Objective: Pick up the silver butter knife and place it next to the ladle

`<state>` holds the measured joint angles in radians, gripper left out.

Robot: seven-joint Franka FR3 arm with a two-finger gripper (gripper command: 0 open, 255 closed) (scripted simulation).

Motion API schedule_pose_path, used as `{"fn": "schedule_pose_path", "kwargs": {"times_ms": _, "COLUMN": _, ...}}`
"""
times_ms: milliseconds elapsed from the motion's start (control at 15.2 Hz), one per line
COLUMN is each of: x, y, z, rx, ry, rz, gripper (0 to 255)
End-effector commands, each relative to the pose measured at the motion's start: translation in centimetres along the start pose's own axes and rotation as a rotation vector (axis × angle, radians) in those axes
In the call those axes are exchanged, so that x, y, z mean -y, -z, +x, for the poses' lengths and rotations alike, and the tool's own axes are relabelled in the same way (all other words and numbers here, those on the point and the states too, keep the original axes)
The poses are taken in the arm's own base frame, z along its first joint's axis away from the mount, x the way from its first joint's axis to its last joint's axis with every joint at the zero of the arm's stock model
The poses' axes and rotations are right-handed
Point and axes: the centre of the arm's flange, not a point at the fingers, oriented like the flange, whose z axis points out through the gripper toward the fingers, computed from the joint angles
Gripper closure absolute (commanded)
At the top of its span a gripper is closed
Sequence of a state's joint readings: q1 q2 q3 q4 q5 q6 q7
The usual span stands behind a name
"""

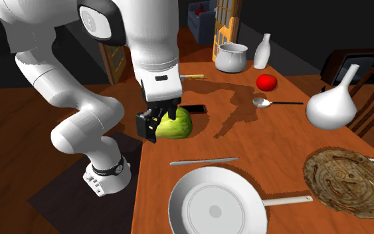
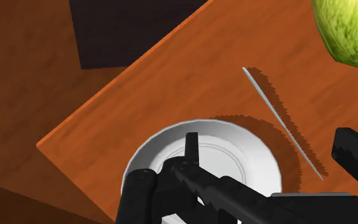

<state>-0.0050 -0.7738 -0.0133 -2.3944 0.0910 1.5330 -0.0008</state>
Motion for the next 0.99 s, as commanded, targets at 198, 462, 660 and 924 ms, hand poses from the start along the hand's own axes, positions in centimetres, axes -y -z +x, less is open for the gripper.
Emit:
{"fn": "schedule_pose_path", "kwargs": {"times_ms": 198, "x": 2.0, "y": -3.1, "z": 1.7, "rx": -0.001, "ry": 0.106, "rz": -0.024, "gripper": 0}}
{"fn": "schedule_pose_path", "kwargs": {"times_ms": 462, "x": 4.9, "y": -7.4, "z": 3.6, "rx": -0.001, "ry": 0.246, "rz": -0.056, "gripper": 0}}
{"fn": "schedule_pose_path", "kwargs": {"times_ms": 660, "x": 7.1, "y": -10.7, "z": 4.8, "rx": -0.002, "ry": 0.352, "rz": -0.080, "gripper": 0}}
{"fn": "schedule_pose_path", "kwargs": {"times_ms": 924, "x": 10.1, "y": -15.1, "z": 6.0, "rx": -0.003, "ry": 0.492, "rz": -0.112, "gripper": 0}}
